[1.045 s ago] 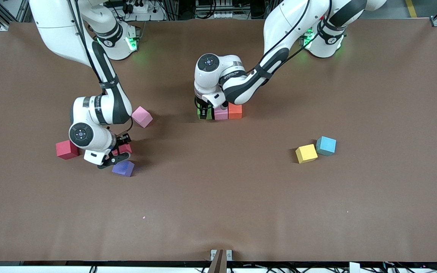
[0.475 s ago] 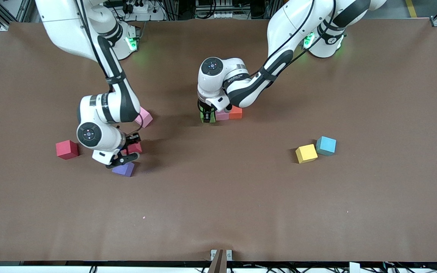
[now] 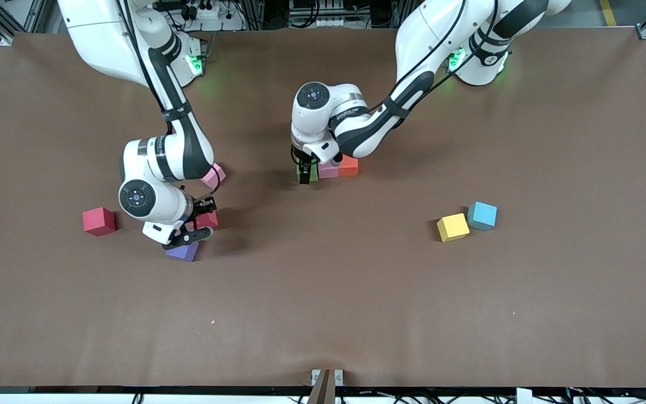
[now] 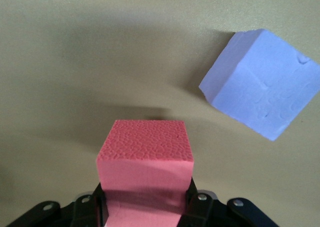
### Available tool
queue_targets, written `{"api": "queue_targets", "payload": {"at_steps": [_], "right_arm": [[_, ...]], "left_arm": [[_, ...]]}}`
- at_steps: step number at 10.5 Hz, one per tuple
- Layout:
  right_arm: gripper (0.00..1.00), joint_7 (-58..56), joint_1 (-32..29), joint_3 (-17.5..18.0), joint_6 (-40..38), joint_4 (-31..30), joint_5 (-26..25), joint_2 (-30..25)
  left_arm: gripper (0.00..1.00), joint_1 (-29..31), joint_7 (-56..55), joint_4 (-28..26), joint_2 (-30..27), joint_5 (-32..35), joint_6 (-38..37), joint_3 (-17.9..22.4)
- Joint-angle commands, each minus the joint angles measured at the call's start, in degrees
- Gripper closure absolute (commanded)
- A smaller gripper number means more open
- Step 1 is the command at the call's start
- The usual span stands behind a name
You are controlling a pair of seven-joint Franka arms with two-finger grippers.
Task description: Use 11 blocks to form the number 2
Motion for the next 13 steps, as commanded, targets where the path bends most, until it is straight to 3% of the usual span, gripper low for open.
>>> {"api": "queue_targets", "payload": {"at_steps": [1,3,6,10,13], "right_arm": [[0.84,5.4,2.3,0.0,-0.9,1.4,1.2,-0.3],[0.84,8.6,4.1,0.1,-0.8,3.4,3.0,0.5],[0.84,10.9,7.3,0.2,-0.8,7.0,11.0,2.7],[0.84,23.9,13.3,0.2,-0.9,15.2,12.4,8.5],[0.83,27.0,17.9,0.2,-1.5,18.7,11.9,12.6]], "left_arm": [[0.00,-0.1,-17.0,-2.1,-6.9,4.5,-4.8,-0.9],[0.00,2.4,-12.5,-2.0,-9.5,2.0,-7.9,-2.8],[0.00,7.2,-0.8,-1.9,-12.5,1.4,-16.1,-5.7],[0.00,24.7,23.7,-1.7,-12.7,0.8,-21.2,-14.0],[0.00,34.3,42.6,-1.4,-12.2,0.7,-21.3,-14.9]]}}
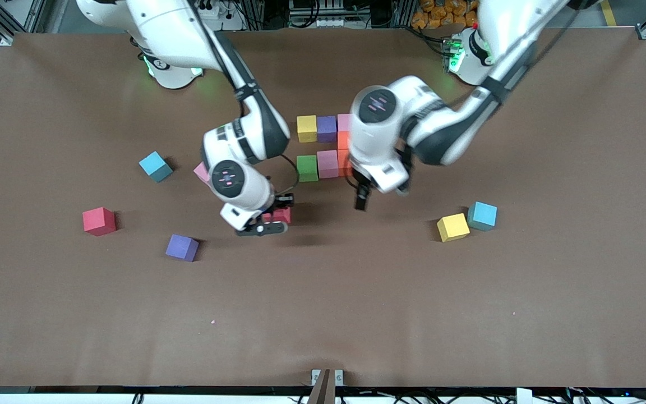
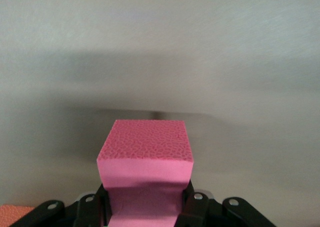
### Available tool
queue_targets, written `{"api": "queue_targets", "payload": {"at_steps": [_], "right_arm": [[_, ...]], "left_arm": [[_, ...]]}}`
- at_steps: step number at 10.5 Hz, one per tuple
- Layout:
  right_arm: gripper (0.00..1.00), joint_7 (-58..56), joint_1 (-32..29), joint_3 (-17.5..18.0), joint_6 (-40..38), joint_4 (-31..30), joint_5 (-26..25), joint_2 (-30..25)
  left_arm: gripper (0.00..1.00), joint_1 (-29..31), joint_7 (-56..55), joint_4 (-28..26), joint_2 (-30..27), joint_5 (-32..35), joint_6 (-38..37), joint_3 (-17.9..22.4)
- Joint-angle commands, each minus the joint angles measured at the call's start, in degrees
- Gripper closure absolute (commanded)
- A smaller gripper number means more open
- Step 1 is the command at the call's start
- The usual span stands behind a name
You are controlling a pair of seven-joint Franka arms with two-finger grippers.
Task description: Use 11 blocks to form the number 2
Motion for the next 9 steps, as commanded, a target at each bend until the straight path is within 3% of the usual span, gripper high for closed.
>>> {"api": "queue_targets", "payload": {"at_steps": [1,5,9], "right_arm": [[0.82,1.5,3.2,-0.6,-1.7,3.7,0.5,3.6],[0.81,1.6,5.9,-0.6,-2.0,4.9,0.5,4.5],[0.81,4.0,7.3,-0.7,-4.7,5.0,0.3,4.5]], "left_arm": [[0.00,6.5,12.3,-1.1,-0.5,0.7,-0.7,-1.4],[0.00,13.6,38.1,-0.9,0.7,0.8,-0.7,-1.1],[0.00,16.5,66.2,-1.0,2.4,1.2,-0.7,1.1]]}}
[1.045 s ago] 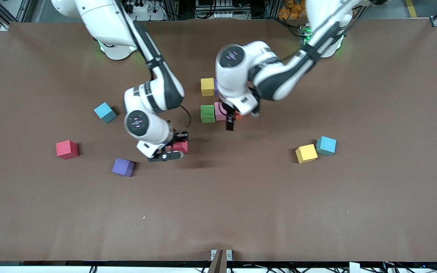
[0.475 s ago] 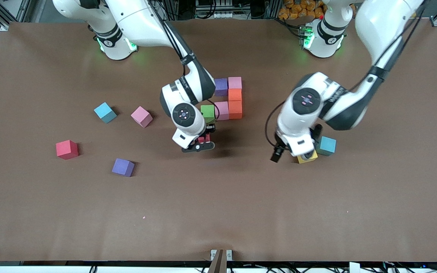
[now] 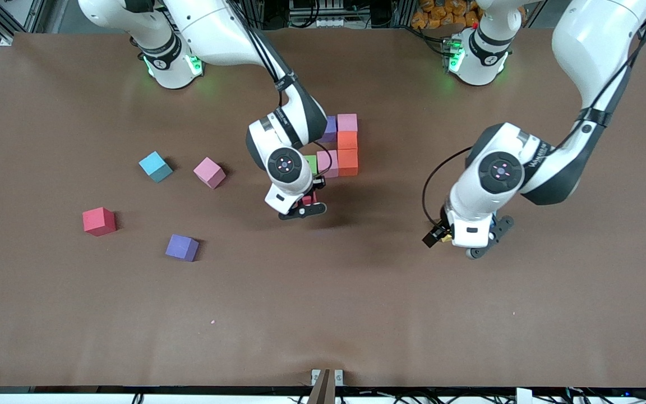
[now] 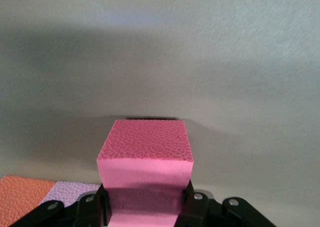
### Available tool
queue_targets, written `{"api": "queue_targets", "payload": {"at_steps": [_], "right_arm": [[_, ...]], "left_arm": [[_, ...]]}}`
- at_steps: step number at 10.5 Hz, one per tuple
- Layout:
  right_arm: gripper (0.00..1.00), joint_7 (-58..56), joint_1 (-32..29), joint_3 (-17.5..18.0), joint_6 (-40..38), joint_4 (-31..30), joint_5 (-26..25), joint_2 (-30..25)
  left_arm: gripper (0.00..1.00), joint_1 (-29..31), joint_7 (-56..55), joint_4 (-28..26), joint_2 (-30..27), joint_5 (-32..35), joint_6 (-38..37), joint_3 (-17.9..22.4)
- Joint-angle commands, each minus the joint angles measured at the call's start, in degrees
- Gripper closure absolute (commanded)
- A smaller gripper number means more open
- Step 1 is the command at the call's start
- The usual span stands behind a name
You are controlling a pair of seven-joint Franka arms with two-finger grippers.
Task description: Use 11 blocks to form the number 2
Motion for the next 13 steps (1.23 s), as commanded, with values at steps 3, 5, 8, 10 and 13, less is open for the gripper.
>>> {"api": "queue_targets", "payload": {"at_steps": [3,5,8,10,13], "right_arm": [[0.80,3.8,1.8,-0.6,-1.2,1.5,0.3,1.1],[0.80,3.8,1.9,-0.7,-1.1,1.3,0.2,1.2],[0.80,3.9,2.3,-0.7,-1.2,1.1,-1.0,1.4],[0.79,3.9,2.5,-0.7,-1.2,0.8,-1.1,1.5],[0.77,5.4,3.2,-0.7,-1.3,0.8,-1.1,1.6]], "left_arm": [[0.00,1.4,22.0,-0.2,3.4,1.6,-0.4,2.2],[0.00,1.5,22.5,-0.3,5.8,4.6,-0.2,2.3],[0.00,1.7,23.2,-0.6,7.1,5.5,0.0,2.4],[0.00,1.9,23.2,-0.8,8.0,5.5,0.2,2.5],[0.00,1.9,23.2,-1.1,9.1,5.6,0.5,3.1]]}}
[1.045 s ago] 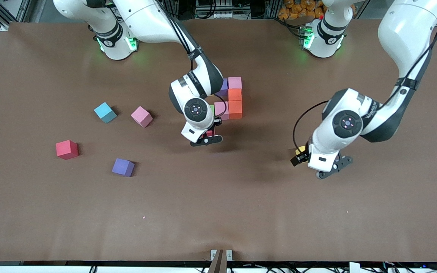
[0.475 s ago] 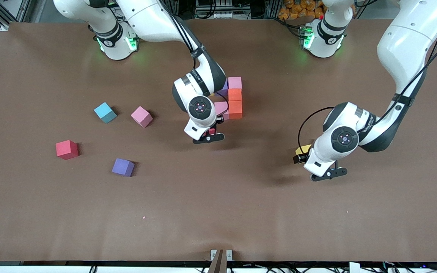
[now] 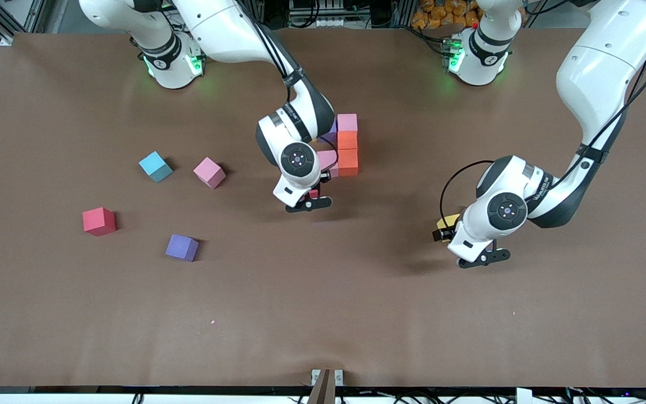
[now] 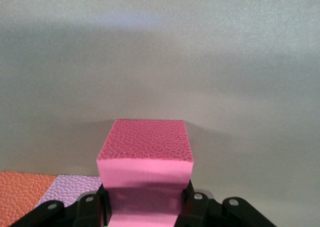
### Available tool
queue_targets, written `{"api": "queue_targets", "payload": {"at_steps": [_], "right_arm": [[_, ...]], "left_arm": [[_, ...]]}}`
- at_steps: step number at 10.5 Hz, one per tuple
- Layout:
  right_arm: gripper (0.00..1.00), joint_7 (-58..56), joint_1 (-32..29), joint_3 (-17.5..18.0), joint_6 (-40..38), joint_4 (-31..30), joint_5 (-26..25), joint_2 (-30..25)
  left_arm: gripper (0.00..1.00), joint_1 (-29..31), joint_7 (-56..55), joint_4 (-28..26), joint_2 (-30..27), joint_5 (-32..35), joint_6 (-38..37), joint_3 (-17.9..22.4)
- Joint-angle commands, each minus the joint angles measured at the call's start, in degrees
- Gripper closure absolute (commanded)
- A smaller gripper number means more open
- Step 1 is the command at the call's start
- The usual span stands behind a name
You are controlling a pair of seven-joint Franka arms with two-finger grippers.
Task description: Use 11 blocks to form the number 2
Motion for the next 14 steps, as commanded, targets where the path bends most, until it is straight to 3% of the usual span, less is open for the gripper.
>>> {"api": "queue_targets", "payload": {"at_steps": [1,2,3,4,9,11,13,14], "right_arm": [[0.77,2.0,1.3,-0.6,-0.8,0.7,-0.7,0.7],[0.72,2.0,1.5,-0.6,-0.8,0.3,-0.7,0.7],[0.27,2.0,1.5,-0.7,-0.7,0.3,-1.3,0.7],[0.00,2.0,1.4,-0.7,-0.8,0.4,-3.0,0.6],[0.00,3.2,0.5,-2.6,-3.5,1.2,-3.3,-3.0],[0.00,2.3,0.0,-6.1,-4.2,1.3,-3.0,-4.7],[0.00,2.4,-2.3,-10.4,-4.1,1.2,-2.8,-4.5],[0.00,2.4,-5.7,-10.4,-3.9,1.3,-2.7,-4.5]], "left_arm": [[0.00,0.6,0.6,-0.8,0.4,1.4,0.5,-0.3],[0.00,0.7,0.6,-0.9,0.8,1.4,0.8,-0.3],[0.00,0.6,0.5,-1.0,1.1,1.4,0.9,-0.2],[0.06,0.6,0.5,-0.8,1.6,1.4,0.9,-0.3],[0.55,-0.4,-0.3,-0.5,2.5,1.3,1.3,-0.3],[0.61,-2.6,-0.7,1.3,2.1,0.5,1.3,-0.3],[0.61,-8.3,-1.1,7.2,2.3,-2.4,0.5,-0.3],[0.61,-11.0,-1.1,9.6,2.4,-5.5,0.0,-0.1]]}}
